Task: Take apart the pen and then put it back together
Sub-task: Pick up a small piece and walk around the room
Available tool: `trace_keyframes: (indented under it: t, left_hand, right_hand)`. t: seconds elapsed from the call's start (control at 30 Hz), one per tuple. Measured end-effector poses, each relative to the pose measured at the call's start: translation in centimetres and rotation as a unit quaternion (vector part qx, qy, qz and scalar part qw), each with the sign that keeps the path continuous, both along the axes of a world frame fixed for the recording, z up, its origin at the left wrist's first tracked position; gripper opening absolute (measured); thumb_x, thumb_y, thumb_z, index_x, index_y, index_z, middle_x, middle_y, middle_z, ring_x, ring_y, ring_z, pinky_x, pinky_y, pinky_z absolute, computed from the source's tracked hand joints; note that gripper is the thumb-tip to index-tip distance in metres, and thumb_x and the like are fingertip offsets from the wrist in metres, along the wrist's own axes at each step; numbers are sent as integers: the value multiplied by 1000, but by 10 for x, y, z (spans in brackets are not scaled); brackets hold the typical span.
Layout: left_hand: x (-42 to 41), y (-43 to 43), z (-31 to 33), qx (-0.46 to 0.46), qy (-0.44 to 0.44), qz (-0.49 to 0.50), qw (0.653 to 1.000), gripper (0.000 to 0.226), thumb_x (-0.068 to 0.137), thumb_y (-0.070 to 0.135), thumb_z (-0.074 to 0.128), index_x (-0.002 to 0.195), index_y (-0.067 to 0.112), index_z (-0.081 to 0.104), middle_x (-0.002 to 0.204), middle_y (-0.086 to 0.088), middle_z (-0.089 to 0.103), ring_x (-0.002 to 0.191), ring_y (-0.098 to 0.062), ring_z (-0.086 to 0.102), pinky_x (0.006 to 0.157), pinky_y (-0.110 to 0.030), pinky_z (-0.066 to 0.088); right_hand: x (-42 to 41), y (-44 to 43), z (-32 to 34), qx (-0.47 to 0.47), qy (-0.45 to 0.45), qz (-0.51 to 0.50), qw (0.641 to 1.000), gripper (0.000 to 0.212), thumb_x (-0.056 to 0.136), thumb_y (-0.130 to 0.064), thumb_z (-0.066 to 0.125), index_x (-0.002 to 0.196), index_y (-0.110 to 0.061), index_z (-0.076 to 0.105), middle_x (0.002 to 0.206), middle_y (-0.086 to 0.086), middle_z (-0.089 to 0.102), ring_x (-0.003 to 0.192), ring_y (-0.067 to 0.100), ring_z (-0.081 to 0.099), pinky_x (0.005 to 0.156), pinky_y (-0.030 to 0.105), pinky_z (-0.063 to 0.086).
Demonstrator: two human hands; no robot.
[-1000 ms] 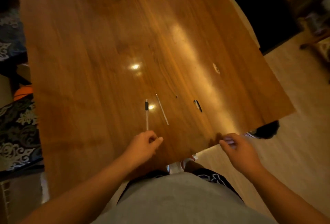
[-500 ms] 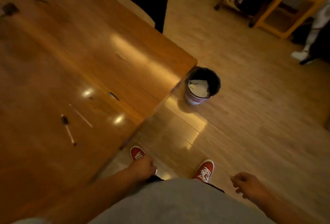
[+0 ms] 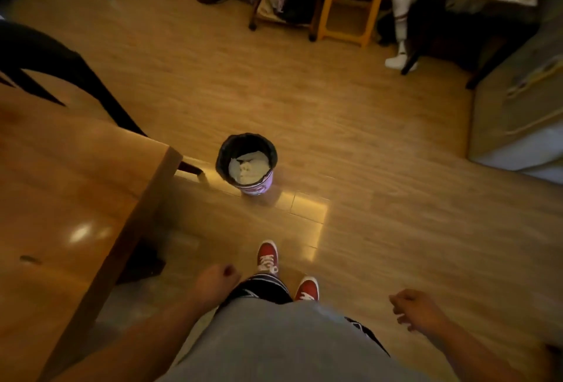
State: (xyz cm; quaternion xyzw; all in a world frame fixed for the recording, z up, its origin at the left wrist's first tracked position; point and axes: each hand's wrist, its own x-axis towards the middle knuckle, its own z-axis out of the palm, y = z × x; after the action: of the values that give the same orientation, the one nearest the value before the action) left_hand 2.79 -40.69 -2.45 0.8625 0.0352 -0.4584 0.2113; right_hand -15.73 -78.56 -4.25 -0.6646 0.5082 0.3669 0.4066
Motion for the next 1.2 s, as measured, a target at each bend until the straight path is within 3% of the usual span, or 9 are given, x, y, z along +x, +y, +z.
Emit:
trace_keyframes:
  t: [0.17,0.33,0.47,0.57,0.67,0.8,0.93,1.07,1.2]
  left_hand:
    - [46,-30,-13,8,34,-8,999,26,94,23,54,71,10,51,68,-11,50,57,-15,43,58,-30,33]
    - [111,-55,-38,32,70,-14,997,23,96,30,52,86,9,54,81,-6,55,77,-21,54,76,-33,42]
    - [186,-88,-36,49,74,-50,995,28,96,33,51,98,6,59,97,-15,65,97,-29,62,91,-37,47]
    - [245,-126,-28,36,63,-75,995,24,95,34,51,81,14,52,85,-9,58,87,-27,61,80,-37,47]
    - [299,-169,-17,12,40,-87,995,30,93,29,54,70,11,47,73,-12,51,67,-22,50,64,-31,37]
    - [362,-235,-6,-25,26,-97,995,37,94,25,50,59,18,40,63,-6,45,62,-21,47,58,-28,34]
    - [422,-302,-1,-65,8,-59,996,26,96,30,51,79,12,56,76,-5,56,73,-23,56,65,-32,41]
    - [470,-350,2,-67,-13,2,998,29,95,33,54,82,7,59,81,-9,64,79,-27,62,73,-38,49]
    - [491,-355,4,-46,-16,105,993,28,93,32,56,89,5,64,86,-14,70,79,-23,66,72,-34,51]
  right_hand:
    - [94,-39,-2,2,-63,10,998,20,91,-24,62,80,-8,65,83,14,69,62,23,62,54,31,44]
    - [199,-79,0,-8,-100,28,995,16,90,-23,63,80,-11,68,82,9,70,63,21,64,54,30,45]
    - [259,-113,15,-10,-91,27,995,20,93,-24,60,83,-7,66,85,11,69,66,22,63,58,33,45]
    - [287,-141,24,-14,-81,16,997,20,94,-22,59,85,-4,64,82,12,67,65,23,61,59,33,43]
    - [302,-168,28,-26,-66,1,997,21,94,-18,59,88,1,63,80,14,66,61,24,59,55,31,41]
    - [327,-209,26,-30,-41,-19,999,23,93,-9,60,72,0,56,67,15,57,51,24,50,48,26,33]
    - [372,-266,12,-19,1,10,1000,24,93,-8,58,70,-1,54,67,17,56,49,24,50,43,23,32]
    - [441,-330,3,-15,7,106,994,24,93,-16,55,72,-8,61,63,7,60,53,17,53,52,25,43]
    - [534,-376,5,-8,30,161,986,29,93,-21,58,70,-5,58,72,17,62,63,27,56,60,31,41]
